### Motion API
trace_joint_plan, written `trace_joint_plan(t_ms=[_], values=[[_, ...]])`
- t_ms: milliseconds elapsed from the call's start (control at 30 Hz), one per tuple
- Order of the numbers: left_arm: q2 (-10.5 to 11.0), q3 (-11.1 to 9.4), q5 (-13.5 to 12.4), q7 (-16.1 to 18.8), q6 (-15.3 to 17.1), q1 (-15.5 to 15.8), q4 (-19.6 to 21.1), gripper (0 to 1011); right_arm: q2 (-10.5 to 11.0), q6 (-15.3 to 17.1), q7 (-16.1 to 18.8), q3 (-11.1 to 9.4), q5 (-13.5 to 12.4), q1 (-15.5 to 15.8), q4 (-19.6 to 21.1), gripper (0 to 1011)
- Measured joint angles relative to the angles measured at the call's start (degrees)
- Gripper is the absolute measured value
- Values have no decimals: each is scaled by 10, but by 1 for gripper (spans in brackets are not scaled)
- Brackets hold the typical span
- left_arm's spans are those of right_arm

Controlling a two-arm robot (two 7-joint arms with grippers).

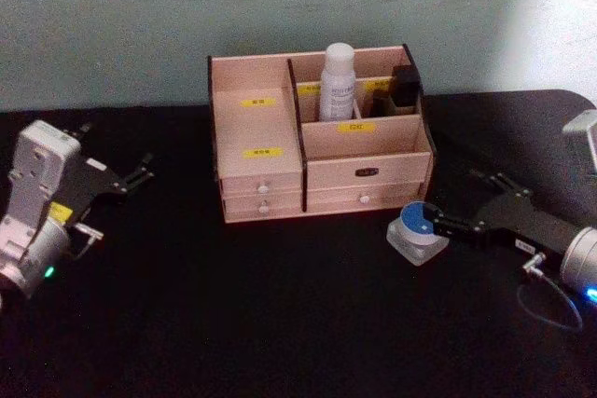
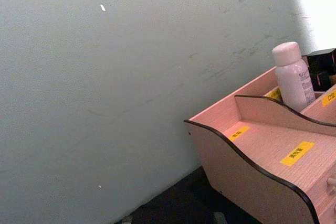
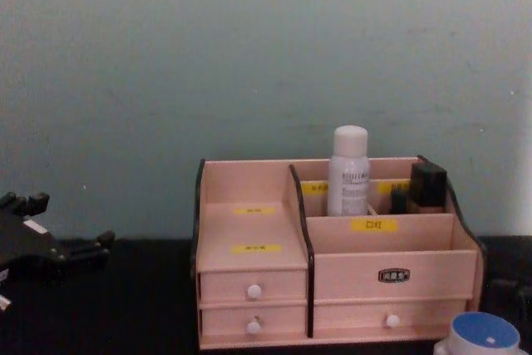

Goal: Pick up the facial cleanser and watermelon frost from the table and place them into the tiered storage box.

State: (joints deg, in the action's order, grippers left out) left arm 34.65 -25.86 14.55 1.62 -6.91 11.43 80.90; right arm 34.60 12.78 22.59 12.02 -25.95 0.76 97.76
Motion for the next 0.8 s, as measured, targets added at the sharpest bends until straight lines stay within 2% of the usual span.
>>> trace_joint_plan(t_ms=[533, 800], values=[[0, 0, 0, 0, 0, 0, 0, 1001, 8, 37, -2, 33, 2, -18, -18, 1000], [0, 0, 0, 0, 0, 0, 0, 1001, 7, 42, -3, 43, 4, -28, -29, 1002]])
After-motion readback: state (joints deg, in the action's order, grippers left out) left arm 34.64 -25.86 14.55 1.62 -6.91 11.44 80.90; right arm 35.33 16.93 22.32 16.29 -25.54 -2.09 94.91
